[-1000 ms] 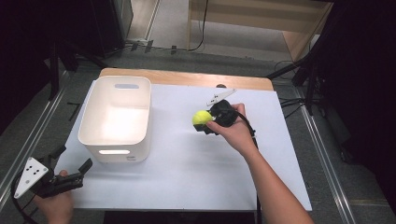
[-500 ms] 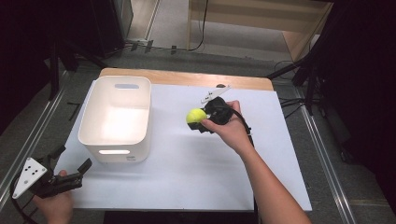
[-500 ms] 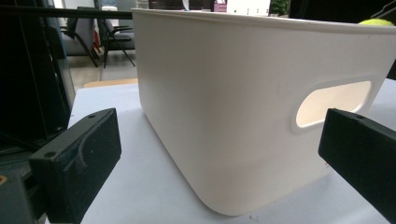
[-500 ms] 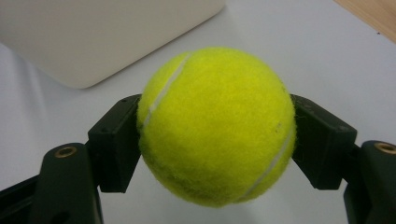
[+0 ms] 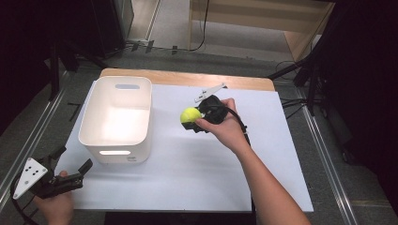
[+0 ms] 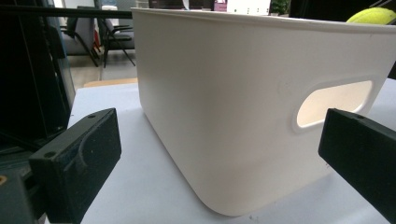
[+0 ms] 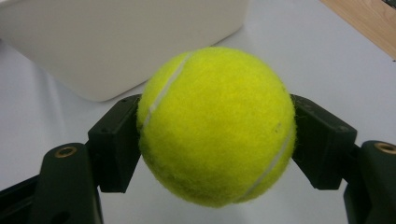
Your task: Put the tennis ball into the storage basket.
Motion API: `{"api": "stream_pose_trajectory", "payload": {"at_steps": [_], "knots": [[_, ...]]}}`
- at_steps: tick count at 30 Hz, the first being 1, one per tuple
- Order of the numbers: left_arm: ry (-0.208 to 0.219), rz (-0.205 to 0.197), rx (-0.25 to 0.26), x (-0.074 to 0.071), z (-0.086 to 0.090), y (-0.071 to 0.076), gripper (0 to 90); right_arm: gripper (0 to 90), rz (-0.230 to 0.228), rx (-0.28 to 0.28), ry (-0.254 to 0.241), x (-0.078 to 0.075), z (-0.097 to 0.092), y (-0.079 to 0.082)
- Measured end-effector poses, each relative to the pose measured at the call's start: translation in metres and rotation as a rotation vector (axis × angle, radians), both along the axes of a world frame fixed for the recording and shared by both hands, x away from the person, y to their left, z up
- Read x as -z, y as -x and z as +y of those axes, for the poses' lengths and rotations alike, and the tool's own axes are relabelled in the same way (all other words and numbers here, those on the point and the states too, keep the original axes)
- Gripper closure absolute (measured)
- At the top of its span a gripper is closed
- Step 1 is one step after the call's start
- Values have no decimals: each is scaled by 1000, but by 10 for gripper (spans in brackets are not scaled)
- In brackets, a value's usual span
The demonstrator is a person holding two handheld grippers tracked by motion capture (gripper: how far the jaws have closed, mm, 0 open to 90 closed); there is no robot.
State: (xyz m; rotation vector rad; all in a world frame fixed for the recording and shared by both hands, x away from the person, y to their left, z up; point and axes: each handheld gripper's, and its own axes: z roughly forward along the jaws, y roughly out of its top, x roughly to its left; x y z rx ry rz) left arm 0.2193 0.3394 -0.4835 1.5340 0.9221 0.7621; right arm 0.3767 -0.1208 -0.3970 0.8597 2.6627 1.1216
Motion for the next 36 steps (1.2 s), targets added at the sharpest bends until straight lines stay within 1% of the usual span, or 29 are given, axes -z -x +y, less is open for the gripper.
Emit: {"api": "stream_pose_trajectory", "payload": {"at_steps": [8, 10, 15, 18, 22, 23, 25, 28, 30, 33, 36], "knots": [[-3, 2, 1, 0, 0, 0, 0, 242, -13, -21, -6, -6, 8, 0], [-3, 1, 0, 0, -1, -1, 0, 242, -11, -24, -10, -8, 11, 0], [-2, 1, 3, 0, 0, -1, 0, 242, -25, -49, -11, -16, 23, 0], [5, 2, 1, 0, 0, -1, 0, 242, -27, -61, -13, -18, 27, 0], [-5, 2, 0, 0, -1, -1, 0, 242, -36, -77, -8, -21, 32, 0], [-4, 3, -1, 0, -1, -1, 0, 242, -33, -72, -12, -22, 33, 1], [-3, 3, -1, 0, -1, -1, 0, 242, -39, -78, -16, -23, 35, 1], [-2, 5, -3, 0, -1, -1, 0, 242, -35, -81, -22, -24, 37, 0], [-1, 3, 1, 0, -1, -1, 0, 242, -41, -81, -15, -26, 41, 1], [3, 1, 0, 0, -1, -1, 0, 242, -46, -87, -16, -28, 42, 1], [-2, 4, -1, 0, -1, -1, 0, 242, -47, -88, -23, -31, 45, 1]]}}
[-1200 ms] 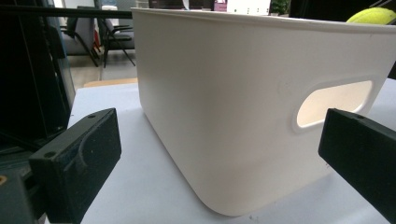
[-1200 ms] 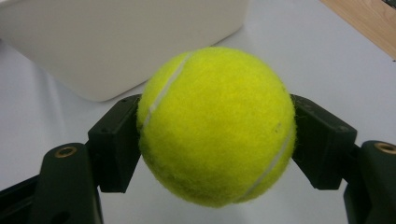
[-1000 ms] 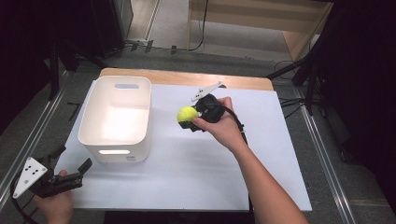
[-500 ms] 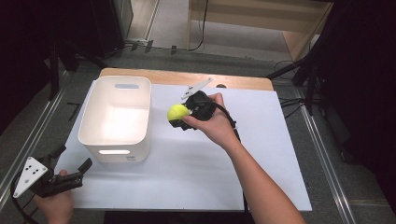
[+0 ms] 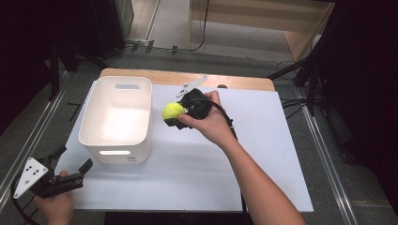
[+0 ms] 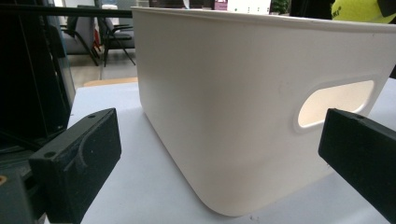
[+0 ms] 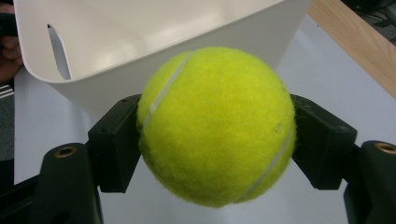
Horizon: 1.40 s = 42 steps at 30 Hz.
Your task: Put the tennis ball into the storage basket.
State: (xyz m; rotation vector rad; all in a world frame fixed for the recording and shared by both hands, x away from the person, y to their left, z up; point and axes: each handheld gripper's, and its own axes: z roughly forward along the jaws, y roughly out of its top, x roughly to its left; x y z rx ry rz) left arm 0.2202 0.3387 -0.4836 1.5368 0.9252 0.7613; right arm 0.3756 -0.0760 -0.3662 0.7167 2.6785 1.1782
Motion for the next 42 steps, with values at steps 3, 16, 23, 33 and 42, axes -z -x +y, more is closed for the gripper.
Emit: {"api": "stream_pose_trajectory", "payload": {"at_steps": [3, 16, 23, 33, 42], "knots": [[2, 0, -1, 0, 0, 0, 0, 242, -4, -5, 1, -2, 4, 0], [2, 0, -1, 0, 0, 0, 0, 242, -25, -29, -1, -12, 19, -1], [1, 1, -1, 0, 0, 0, 0, 242, -33, -42, -2, -15, 24, -2], [-3, 5, -1, 0, 0, 0, 0, 242, -36, -54, -3, -21, 32, -2], [-2, 6, 0, 0, 0, 0, 0, 242, -44, -74, -4, -22, 42, -2]]}}
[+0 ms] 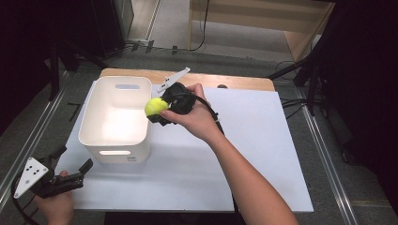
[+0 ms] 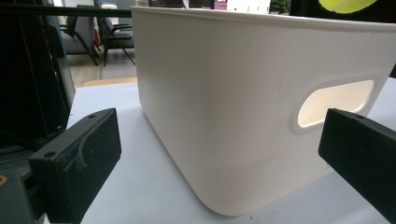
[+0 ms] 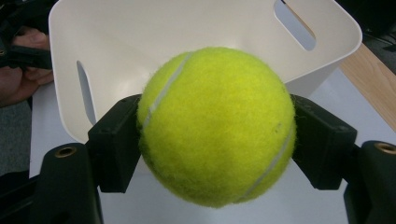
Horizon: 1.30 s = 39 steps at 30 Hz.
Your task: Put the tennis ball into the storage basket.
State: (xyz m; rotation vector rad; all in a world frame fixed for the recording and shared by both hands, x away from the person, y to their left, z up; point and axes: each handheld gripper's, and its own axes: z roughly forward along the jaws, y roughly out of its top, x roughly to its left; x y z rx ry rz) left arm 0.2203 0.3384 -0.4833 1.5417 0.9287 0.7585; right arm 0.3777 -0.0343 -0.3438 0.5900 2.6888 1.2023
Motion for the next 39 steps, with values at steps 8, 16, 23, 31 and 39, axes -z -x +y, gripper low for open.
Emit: {"api": "stream_pose_trajectory", "payload": {"at_steps": [8, 16, 23, 31, 39], "knots": [[-3, -2, -1, 0, 0, 0, 0, 242, -1, -7, 0, -2, 7, 1], [-3, -2, -1, 0, 0, 0, 0, 242, -3, -26, 2, -1, 16, 2], [1, -3, 0, 0, 0, 0, 0, 242, 5, -38, 3, 0, 24, 4], [1, -1, 0, 0, 0, 0, 0, 242, 3, -58, 4, 2, 33, 6], [-2, 1, 1, 0, 0, 0, 0, 241, 9, -74, 12, 4, 41, 8]]}}
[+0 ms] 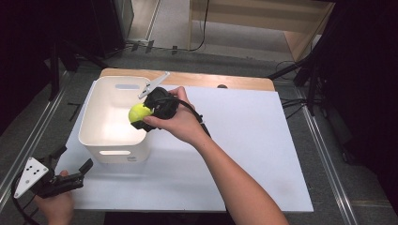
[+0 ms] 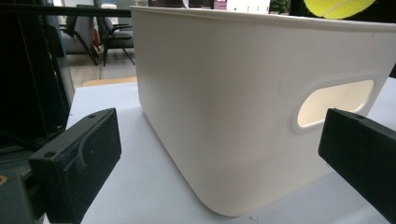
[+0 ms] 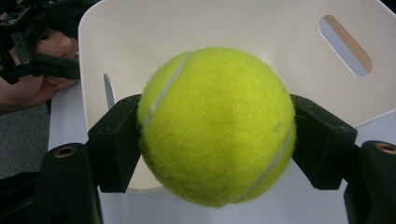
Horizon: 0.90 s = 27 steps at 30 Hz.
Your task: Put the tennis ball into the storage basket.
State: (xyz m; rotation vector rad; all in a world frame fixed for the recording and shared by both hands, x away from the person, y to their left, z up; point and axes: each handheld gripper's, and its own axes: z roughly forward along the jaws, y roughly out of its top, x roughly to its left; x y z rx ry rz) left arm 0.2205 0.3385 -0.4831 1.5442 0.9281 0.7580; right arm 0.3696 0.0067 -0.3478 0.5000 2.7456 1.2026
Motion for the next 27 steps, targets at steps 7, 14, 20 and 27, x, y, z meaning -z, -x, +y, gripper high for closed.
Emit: {"api": "stream_pose_trajectory", "payload": {"at_steps": [7, 14, 20, 27], "knots": [[4, -1, -1, 0, 0, 0, 0, 241, 0, -18, 5, 4, 6, 0], [4, 0, 0, 0, 0, 0, 0, 239, 8, -29, 13, 10, 13, 0], [6, 0, -1, 0, 0, 0, 0, 237, 20, -27, 15, 16, 15, -1], [14, -3, 1, 0, 0, 0, 0, 234, 22, -47, 41, 24, 22, -2]]}}
